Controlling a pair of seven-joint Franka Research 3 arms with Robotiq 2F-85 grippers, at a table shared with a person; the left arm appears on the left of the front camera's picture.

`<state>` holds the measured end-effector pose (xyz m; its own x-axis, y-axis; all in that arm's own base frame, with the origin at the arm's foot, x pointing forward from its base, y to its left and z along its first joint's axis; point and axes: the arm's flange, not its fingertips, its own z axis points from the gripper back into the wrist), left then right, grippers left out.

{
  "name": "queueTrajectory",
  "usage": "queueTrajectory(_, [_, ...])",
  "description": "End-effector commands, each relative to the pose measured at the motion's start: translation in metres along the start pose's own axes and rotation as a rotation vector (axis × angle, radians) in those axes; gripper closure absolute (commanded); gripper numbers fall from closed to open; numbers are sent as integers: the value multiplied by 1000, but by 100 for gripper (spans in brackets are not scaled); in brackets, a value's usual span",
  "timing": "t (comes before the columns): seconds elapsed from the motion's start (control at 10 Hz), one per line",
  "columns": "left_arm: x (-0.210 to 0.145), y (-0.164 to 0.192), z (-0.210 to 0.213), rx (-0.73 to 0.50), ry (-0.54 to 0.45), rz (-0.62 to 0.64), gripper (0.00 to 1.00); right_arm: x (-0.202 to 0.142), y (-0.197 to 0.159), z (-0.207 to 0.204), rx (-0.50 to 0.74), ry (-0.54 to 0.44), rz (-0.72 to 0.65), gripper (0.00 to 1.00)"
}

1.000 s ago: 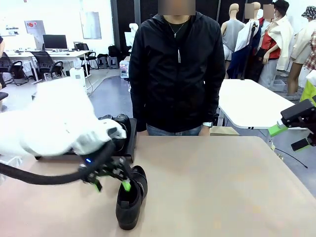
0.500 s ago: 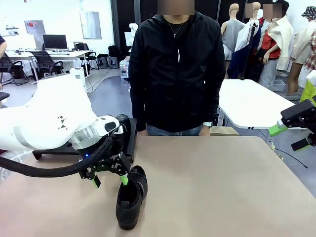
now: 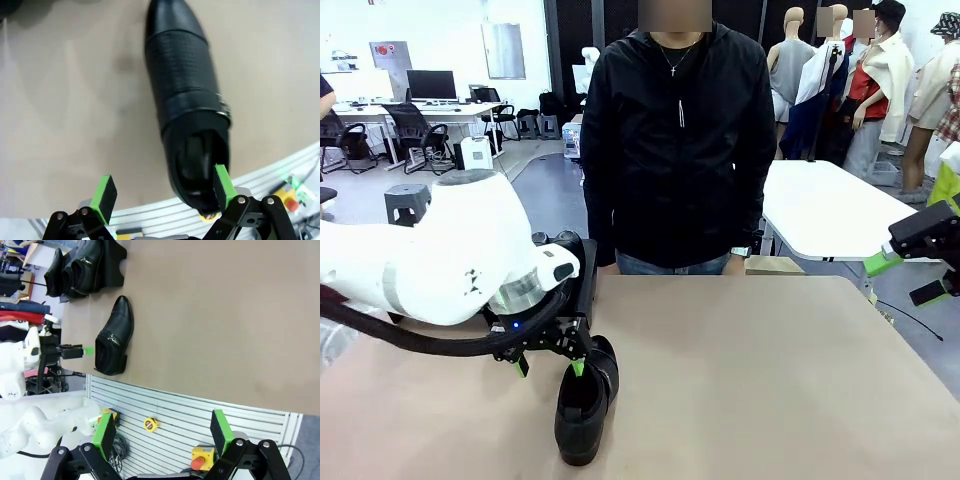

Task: Organize the shoes by placing them on the stand.
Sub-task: Place the Shoe from the middle of the table onto the Shoes Stand.

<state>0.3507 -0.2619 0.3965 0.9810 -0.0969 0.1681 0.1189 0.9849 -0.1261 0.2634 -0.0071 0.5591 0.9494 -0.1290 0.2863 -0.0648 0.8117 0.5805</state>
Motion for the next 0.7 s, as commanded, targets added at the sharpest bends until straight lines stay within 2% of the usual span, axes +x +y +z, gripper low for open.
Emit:
queueTrajectory(0.0, [11, -15, -23, 117, 55, 49, 0, 1, -1, 1, 36, -1, 24, 0])
queueTrajectory(0.2, [16, -12, -42, 112, 102, 55, 0, 1, -1, 1, 36, -1, 24, 0])
queueTrajectory(0.5, [25, -11, -58, 146, 95, 104, 0, 1, -1, 1, 36, -1, 24, 0])
queueTrajectory(0.6, [25, -12, -59, 131, 95, 97, 26, 1, -1, 1, 36, -1, 24, 0])
